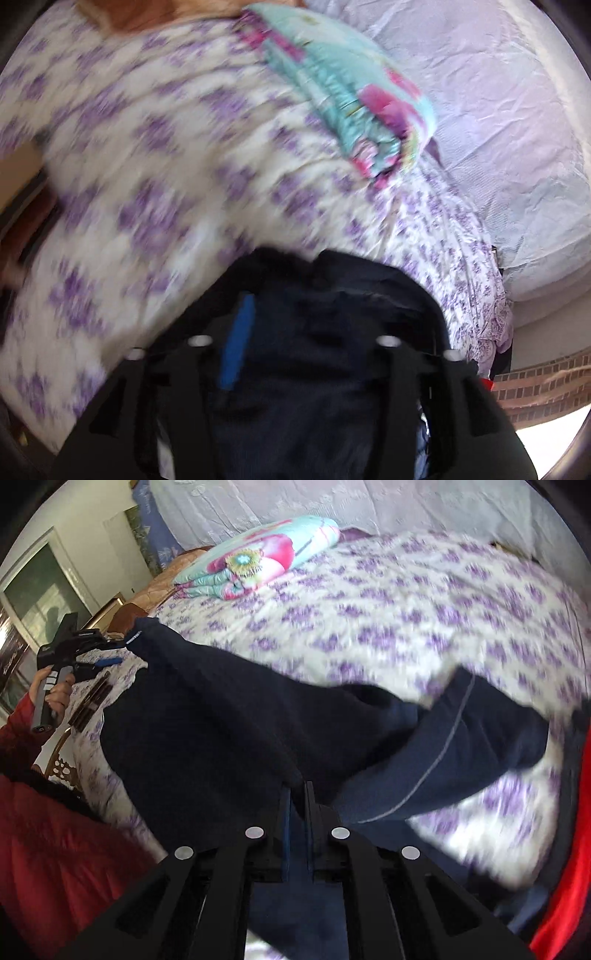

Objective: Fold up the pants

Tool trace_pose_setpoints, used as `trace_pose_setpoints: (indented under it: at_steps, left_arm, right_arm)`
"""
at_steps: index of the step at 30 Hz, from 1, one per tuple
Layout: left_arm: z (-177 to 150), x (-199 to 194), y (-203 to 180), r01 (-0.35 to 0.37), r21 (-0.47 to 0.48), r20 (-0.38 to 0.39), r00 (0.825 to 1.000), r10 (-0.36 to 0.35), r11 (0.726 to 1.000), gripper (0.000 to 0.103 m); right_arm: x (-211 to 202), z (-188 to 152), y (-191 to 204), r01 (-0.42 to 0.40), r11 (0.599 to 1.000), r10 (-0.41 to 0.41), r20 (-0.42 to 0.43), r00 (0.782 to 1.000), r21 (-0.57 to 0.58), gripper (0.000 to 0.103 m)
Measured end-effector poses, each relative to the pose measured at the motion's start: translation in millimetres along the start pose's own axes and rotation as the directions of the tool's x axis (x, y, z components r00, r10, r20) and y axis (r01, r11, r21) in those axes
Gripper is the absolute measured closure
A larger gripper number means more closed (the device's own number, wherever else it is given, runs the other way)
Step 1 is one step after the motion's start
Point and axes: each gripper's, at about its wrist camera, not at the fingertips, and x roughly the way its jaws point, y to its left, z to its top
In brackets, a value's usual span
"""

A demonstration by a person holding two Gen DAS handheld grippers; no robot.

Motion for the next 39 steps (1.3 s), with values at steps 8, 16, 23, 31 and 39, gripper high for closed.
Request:
trace_pose_setpoints:
  at_steps: [8, 16, 23, 31, 39]
  left_arm:
    - [-32, 23, 16, 0.069, -0.173, -0.087, 0.993, -0.085, 0.982, 0.028]
    - [-38, 14, 18, 0.089, -0.235, -0.048, 0.994, -0.103, 0.968, 0.021]
    - [-47, 16, 28, 0.083, -0.311, -0.056, 0.993, -0.105, 0.947, 0.017]
    - [-54, -6, 10, 0.181, -0.322, 0.000, 0.982, -0.191, 0.929, 0.018]
    - [-42, 34, 7, 0.101, -0.291, -0.058, 0.991, -0.123, 0.951, 0.061]
  right_arm:
    - [-2, -22, 6, 0.033, 0.999, -0.033, 0.005, 0.999, 0.010, 0.096]
    - [-12, -21, 10, 0.055, 0.998, -0.056, 0.059, 0.997, 0.009, 0.096]
    - [-7, -26, 10, 0.057, 0.998, -0.058, 0.052, 0.997, 0.019, 0.096]
    - [-11, -26, 11, 0.054, 0.998, -0.057, 0.072, 0.996, 0.031, 0.096]
    - [-11, -25, 10, 0.043, 0.998, -0.046, 0.067, 0.997, 0.042, 0.096]
